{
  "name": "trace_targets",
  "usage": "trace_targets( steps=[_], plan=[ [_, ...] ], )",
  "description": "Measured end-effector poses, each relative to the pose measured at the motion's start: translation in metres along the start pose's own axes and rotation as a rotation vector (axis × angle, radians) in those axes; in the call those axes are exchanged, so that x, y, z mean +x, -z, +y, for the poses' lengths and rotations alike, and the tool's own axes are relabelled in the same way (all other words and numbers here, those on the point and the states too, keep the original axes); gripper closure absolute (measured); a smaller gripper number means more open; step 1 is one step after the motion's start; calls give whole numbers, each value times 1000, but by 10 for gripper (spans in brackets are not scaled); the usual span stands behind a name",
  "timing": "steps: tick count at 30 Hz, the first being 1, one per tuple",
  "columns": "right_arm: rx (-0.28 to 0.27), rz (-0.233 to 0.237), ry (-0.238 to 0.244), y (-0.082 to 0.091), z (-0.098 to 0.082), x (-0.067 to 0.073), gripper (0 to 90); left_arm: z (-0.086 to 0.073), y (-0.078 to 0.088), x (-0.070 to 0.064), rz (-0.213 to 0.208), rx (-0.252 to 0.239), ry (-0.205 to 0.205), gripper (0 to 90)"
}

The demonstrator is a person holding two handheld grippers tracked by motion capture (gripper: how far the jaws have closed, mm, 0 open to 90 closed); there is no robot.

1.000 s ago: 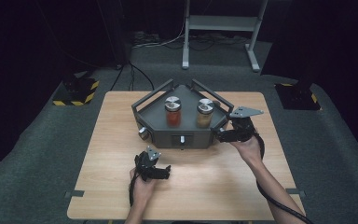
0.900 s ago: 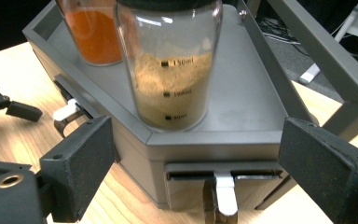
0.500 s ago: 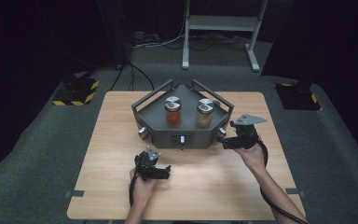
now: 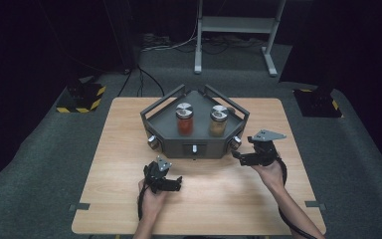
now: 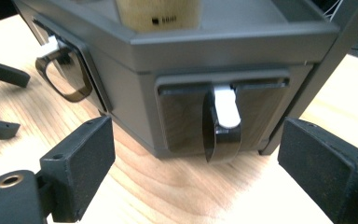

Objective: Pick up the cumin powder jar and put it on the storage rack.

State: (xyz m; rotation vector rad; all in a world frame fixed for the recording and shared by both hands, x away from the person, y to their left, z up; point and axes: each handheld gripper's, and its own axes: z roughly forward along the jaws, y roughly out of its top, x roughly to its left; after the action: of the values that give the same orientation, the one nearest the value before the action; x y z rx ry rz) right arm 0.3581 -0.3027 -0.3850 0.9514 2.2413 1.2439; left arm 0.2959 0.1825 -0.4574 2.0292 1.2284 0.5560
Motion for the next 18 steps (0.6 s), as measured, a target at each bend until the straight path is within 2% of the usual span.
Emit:
trace_targets(
  steps=[18],
  plan=[
    [73, -37, -35, -12, -31, 4, 115, 0, 0, 0, 0, 0, 0, 36]
  ],
)
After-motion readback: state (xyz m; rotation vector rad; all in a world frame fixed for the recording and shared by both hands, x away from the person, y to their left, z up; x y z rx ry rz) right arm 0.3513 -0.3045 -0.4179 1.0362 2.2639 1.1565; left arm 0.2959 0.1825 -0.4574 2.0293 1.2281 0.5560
